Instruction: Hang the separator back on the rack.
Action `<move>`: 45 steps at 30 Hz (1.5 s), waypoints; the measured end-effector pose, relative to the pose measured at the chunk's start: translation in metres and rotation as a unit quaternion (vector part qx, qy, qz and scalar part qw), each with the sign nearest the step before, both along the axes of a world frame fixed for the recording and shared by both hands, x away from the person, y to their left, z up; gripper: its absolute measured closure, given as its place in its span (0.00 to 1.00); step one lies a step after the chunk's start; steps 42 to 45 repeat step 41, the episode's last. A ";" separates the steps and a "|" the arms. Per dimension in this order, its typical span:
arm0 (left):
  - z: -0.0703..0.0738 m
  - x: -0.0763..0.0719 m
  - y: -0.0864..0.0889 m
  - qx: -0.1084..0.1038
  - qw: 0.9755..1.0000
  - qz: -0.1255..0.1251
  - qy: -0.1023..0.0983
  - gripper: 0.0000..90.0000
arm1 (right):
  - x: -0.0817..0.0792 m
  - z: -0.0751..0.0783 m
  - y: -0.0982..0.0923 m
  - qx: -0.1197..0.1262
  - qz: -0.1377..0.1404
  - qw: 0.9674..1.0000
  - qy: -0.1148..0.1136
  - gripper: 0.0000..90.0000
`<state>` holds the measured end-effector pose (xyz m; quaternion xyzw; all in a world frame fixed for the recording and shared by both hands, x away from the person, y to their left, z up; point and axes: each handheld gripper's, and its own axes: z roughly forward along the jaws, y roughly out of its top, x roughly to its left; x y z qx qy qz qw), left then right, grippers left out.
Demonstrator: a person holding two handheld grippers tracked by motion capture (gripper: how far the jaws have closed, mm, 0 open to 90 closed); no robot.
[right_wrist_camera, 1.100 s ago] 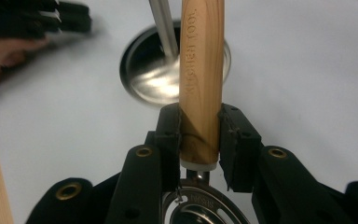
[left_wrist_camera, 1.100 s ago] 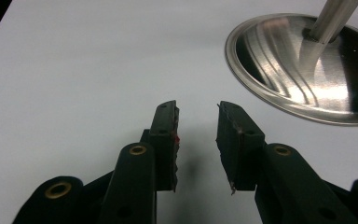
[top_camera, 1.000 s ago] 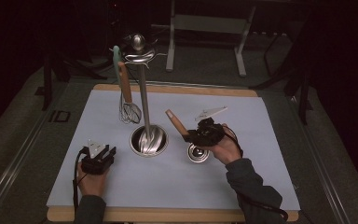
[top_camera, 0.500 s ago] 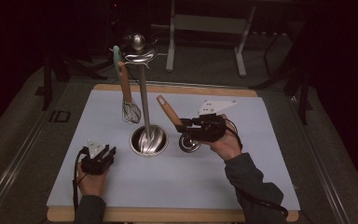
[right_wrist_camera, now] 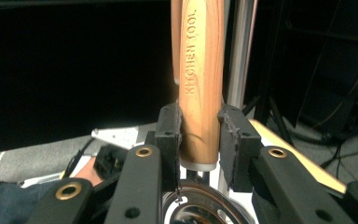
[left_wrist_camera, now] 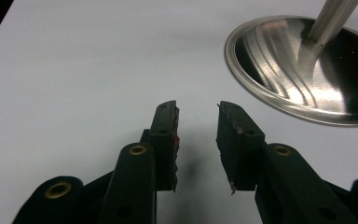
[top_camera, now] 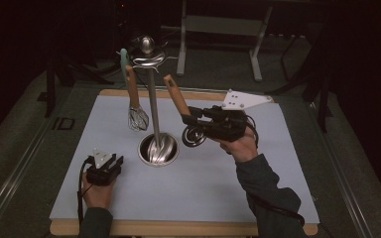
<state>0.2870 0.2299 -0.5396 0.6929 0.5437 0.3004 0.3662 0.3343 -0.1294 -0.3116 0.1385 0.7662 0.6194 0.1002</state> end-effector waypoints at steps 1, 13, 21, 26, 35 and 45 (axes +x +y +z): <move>0.000 0.000 0.000 0.000 1.000 0.000 0.000 0.76 | 0.000 0.004 0.003 0.001 0.001 1.000 -0.003 0.79; 0.000 0.000 0.001 -0.003 1.000 0.000 -0.001 0.76 | 0.009 0.010 0.028 -0.010 -0.024 1.000 -0.004 0.79; 0.000 0.000 0.001 -0.002 1.000 0.000 -0.002 0.76 | 0.015 0.003 0.034 -0.025 -0.031 0.999 0.003 0.71; 0.000 0.000 0.000 -0.003 1.000 0.000 -0.002 0.76 | 0.017 0.002 0.029 -0.025 -0.038 0.999 0.013 0.70; 0.000 0.000 0.000 -0.002 1.000 0.001 -0.001 0.76 | 0.025 -0.008 0.010 -0.084 -0.074 0.993 0.035 0.65; 0.000 0.000 0.000 -0.001 1.000 0.001 0.000 0.76 | 0.030 -0.023 -0.002 -0.161 -0.110 0.980 0.038 0.62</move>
